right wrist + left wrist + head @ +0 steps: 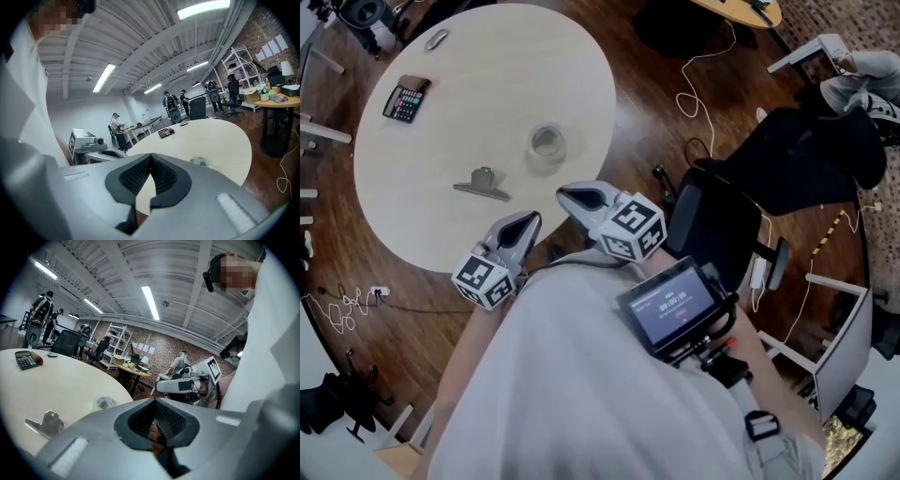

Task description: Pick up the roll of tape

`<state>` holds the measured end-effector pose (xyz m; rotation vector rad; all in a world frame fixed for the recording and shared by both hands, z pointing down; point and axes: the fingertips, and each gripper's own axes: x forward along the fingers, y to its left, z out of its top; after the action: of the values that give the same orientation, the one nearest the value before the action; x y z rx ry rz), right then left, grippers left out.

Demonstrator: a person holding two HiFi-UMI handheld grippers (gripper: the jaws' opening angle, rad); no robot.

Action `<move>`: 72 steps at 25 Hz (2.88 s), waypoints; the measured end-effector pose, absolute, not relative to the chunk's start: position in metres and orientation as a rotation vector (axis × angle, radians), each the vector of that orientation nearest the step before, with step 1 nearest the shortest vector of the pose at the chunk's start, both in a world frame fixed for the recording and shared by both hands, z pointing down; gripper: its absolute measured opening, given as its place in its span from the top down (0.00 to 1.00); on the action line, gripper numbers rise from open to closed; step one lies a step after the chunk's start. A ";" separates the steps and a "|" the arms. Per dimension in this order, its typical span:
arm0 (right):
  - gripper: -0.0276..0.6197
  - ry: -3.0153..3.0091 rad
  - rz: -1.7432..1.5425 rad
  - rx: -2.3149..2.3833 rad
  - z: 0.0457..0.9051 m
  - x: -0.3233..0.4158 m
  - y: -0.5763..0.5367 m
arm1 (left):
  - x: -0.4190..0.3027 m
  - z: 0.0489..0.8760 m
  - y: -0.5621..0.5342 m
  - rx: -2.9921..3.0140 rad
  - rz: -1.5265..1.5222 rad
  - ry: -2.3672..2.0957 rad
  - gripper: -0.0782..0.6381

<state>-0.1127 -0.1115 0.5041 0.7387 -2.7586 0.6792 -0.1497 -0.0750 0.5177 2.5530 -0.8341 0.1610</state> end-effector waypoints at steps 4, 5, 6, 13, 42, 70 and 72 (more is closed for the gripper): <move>0.95 -2.760 0.667 0.716 0.508 -0.094 -0.132 | -0.126 0.514 -0.099 2.566 0.167 -0.848 0.88; 0.95 -2.754 0.663 0.716 0.509 -0.088 -0.137 | -0.119 0.512 -0.106 2.575 0.178 -0.858 0.88; 0.95 -2.748 0.660 0.715 0.511 -0.083 -0.143 | -0.113 0.511 -0.112 2.586 0.195 -0.866 0.88; 0.95 -2.739 0.664 0.666 0.526 -0.063 -0.178 | -0.096 0.521 -0.156 2.569 0.339 -0.946 0.88; 0.95 -2.643 0.900 0.729 0.588 0.004 -0.225 | -0.096 0.670 -0.227 2.309 1.401 -0.728 0.72; 0.95 -2.597 0.980 0.814 0.603 0.030 -0.223 | -0.104 0.732 -0.215 2.118 1.833 -0.447 0.75; 0.95 -2.603 0.976 0.783 0.601 0.026 -0.223 | -0.094 0.719 -0.210 2.163 1.713 -0.470 0.75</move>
<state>0.0260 -0.2234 0.6005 0.7828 -2.6027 0.9755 -0.0945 -0.2099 0.7193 2.1633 -0.4696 1.7134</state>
